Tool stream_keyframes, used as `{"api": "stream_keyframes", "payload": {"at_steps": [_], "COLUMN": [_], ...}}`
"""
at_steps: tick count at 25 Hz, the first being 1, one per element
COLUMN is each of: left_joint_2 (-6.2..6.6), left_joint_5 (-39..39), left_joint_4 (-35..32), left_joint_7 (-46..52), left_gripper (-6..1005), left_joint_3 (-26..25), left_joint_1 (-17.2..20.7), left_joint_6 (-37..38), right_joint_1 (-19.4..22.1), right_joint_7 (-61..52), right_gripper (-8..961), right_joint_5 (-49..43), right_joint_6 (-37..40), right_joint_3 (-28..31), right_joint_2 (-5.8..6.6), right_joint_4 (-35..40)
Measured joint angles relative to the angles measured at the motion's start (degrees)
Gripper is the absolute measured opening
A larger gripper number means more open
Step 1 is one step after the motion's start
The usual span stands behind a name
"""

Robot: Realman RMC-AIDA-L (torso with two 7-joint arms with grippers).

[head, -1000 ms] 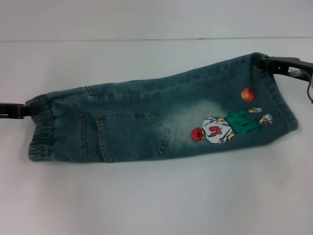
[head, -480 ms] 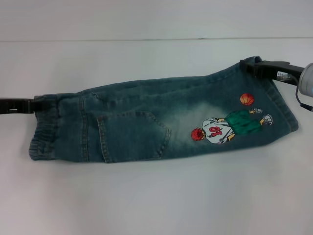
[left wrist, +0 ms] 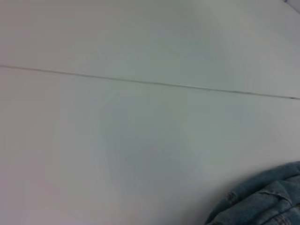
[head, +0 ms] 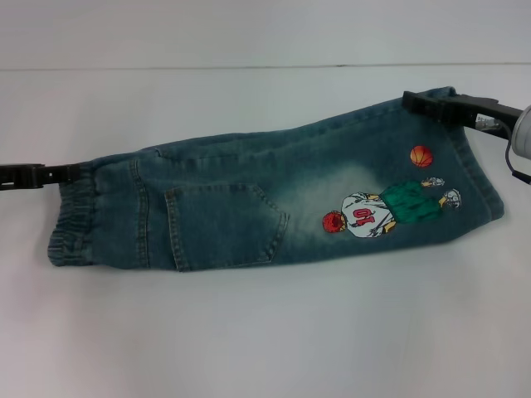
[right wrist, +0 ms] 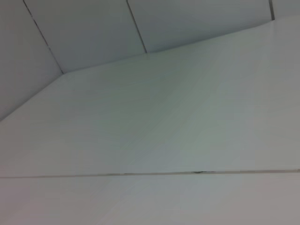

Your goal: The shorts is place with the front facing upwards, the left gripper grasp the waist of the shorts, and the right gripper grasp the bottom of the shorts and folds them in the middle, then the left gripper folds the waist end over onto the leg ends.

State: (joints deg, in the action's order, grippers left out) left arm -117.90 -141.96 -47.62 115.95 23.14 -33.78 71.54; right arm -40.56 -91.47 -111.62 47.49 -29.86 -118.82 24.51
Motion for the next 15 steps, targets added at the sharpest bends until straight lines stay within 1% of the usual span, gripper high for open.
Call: {"api": "stream_keyframes", "payload": {"at_steps": [2, 4, 7, 9, 13, 15], "left_joint_2": [0.09, 0.11, 0.12, 0.17, 0.33, 0.38], "left_joint_5": [0.01, 0.08, 0.10, 0.24, 0.67, 0.69], "left_joint_4": [-0.01, -0.06, -0.02, -0.03, -0.11, -0.11], "left_joint_7": [0.03, 0.04, 0.05, 0.09, 0.23, 0.24], "left_gripper": [613, 701, 774, 822, 923, 923], "left_joint_3": [-0.48, -0.86, -0.88, -0.95, -0.99, -0.95], "left_joint_1": [0.11, 0.27, 0.28, 0.30, 0.38, 0.39], "left_joint_6": [0.18, 0.41, 0.51, 0.86, 1.38, 1.41], "right_joint_1": [0.01, 0.02, 0.10, 0.24, 0.30, 0.39], "right_joint_7": [0.12, 0.17, 0.76, 0.99, -0.57, -3.47], "right_gripper": [596, 690, 830, 873, 960, 960], "right_joint_5": [0.01, 0.21, 1.81, 2.56, 2.54, 2.53], "right_joint_6": [-0.11, -0.21, -0.37, -0.41, 0.18, 1.13], "right_joint_3": [0.02, 0.03, 0.05, -0.15, -1.63, -4.18], "right_joint_2": [-0.16, -0.23, -0.23, -0.15, 0.93, 1.84], "right_joint_4": [0.04, 0.18, 0.15, 0.14, 0.00, 0.19]}}
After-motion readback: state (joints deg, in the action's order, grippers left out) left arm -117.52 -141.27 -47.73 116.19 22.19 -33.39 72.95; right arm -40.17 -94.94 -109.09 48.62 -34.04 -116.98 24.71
